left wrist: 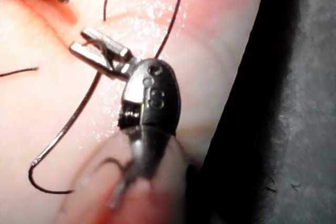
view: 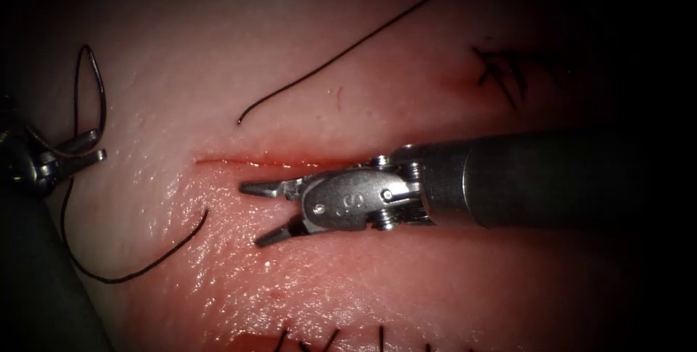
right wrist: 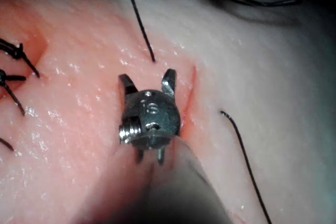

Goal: Wound Closure
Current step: Pull the string through the cut with the right gripper

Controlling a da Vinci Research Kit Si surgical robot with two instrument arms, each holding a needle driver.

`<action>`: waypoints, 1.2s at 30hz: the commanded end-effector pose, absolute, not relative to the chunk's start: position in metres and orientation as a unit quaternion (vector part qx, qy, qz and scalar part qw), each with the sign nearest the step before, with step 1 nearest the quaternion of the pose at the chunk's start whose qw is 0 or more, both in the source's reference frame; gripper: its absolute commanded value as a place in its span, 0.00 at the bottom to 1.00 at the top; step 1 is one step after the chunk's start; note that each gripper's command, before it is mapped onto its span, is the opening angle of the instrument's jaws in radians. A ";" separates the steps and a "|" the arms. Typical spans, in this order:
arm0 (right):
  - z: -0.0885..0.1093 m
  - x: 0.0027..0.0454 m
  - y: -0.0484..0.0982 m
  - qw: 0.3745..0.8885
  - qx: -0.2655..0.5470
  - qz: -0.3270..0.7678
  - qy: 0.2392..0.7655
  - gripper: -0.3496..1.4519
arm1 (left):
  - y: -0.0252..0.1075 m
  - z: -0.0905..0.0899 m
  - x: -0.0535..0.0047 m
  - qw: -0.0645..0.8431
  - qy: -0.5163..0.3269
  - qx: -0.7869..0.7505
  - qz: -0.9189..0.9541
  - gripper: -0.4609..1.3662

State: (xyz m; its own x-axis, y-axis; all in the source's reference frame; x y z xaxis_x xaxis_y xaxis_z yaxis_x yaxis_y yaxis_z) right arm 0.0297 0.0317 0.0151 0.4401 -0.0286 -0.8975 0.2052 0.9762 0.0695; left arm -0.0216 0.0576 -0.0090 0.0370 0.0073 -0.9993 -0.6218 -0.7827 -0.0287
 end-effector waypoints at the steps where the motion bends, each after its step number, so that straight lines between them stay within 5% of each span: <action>1: 0.015 0.0300 0.032 0.840 0.086 -0.061 0.532 0.76 | 0.058 -0.009 -0.0216 0.235 0.226 -0.681 0.656 0.06; 16: 0.018 0.0344 0.031 0.808 0.113 0.010 0.578 0.71 | 0.058 -0.010 -0.0218 0.230 0.226 -0.685 0.654 0.06; 18: 0.018 0.0349 0.031 0.806 0.120 0.010 0.579 0.61 | 0.058 -0.010 -0.0218 0.229 0.225 -0.684 0.655 0.06; 19: 0.018 0.0350 0.031 0.803 0.127 0.007 0.582 0.32 | 0.058 -0.010 -0.0218 0.229 0.225 -0.685 0.655 0.06; 22: 0.018 0.0348 0.030 0.803 0.125 0.006 0.583 0.00 | 0.057 -0.010 -0.0217 0.229 0.225 -0.685 0.654 0.06; 36: 0.013 0.0335 0.025 0.802 0.168 -0.012 0.573 0.00 | 0.058 -0.010 -0.0224 0.225 0.220 -0.683 0.659 0.06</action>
State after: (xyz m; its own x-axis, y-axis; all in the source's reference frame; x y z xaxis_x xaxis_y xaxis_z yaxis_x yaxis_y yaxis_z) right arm 0.0335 0.0246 0.0127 0.3416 0.1744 -0.9235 0.2156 0.9419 0.2577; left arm -0.0225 0.0580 -0.0100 0.0343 -0.0038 -0.9994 -0.6034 -0.7972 -0.0177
